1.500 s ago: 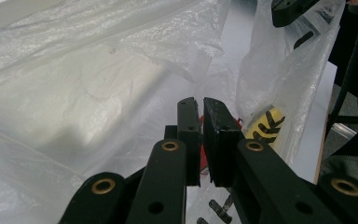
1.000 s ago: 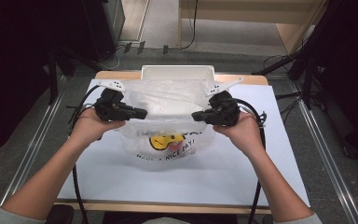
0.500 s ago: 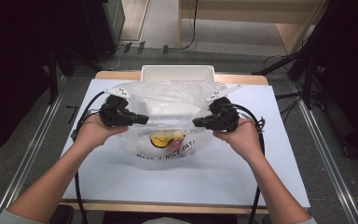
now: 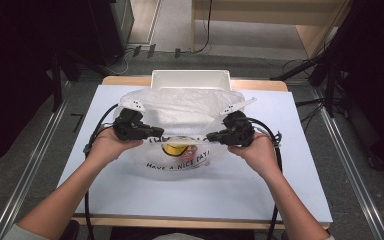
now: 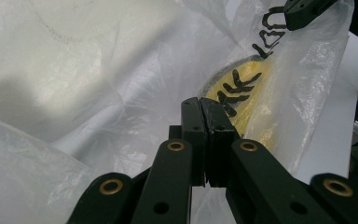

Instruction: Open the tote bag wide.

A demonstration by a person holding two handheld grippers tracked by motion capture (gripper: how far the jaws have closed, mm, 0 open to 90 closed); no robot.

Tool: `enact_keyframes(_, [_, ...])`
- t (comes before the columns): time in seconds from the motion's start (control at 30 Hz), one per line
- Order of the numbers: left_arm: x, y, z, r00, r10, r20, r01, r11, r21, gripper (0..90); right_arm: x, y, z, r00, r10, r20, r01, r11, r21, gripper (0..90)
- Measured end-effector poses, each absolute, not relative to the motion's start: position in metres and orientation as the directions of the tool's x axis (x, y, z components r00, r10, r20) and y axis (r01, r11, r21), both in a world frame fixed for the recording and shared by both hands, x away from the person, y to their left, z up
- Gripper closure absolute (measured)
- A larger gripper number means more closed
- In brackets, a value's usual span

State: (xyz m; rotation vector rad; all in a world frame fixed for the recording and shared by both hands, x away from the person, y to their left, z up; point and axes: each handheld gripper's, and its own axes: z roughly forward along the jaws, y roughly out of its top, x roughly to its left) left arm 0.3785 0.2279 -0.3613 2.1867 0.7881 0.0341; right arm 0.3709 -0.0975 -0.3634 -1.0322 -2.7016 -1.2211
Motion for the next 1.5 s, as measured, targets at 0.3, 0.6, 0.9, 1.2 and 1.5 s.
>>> enact_keyframes(0.3, [0.378,0.222,-0.372,0.801,0.553,-0.228,0.535,-0.492,0.687,90.0,0.369,-0.101,-0.371,-0.78,0.563,0.272,0.574,0.471,0.67,90.0])
enact_keyframes(0.6, [0.391,0.213,-0.382,0.789,0.574,-0.219,0.537,-0.47,0.701,90.0,0.363,-0.102,-0.384,-0.784,0.55,0.287,0.575,0.469,0.671,90.0])
enact_keyframes(0.9, [0.39,0.207,-0.402,0.79,0.554,-0.262,0.573,-0.518,0.635,90.0,0.359,-0.104,-0.392,-0.779,0.549,0.302,0.587,0.468,0.661,90.0])
enact_keyframes(1.2, [0.371,0.21,-0.412,0.793,0.537,-0.289,0.578,-0.513,0.635,90.0,0.349,-0.102,-0.392,-0.782,0.544,0.304,0.583,0.468,0.664,90.0])
enact_keyframes(1.5, [0.349,0.208,-0.42,0.802,0.509,-0.313,0.573,-0.503,0.647,90.0,0.339,-0.097,-0.386,-0.792,0.553,0.261,0.545,0.445,0.71,90.0])
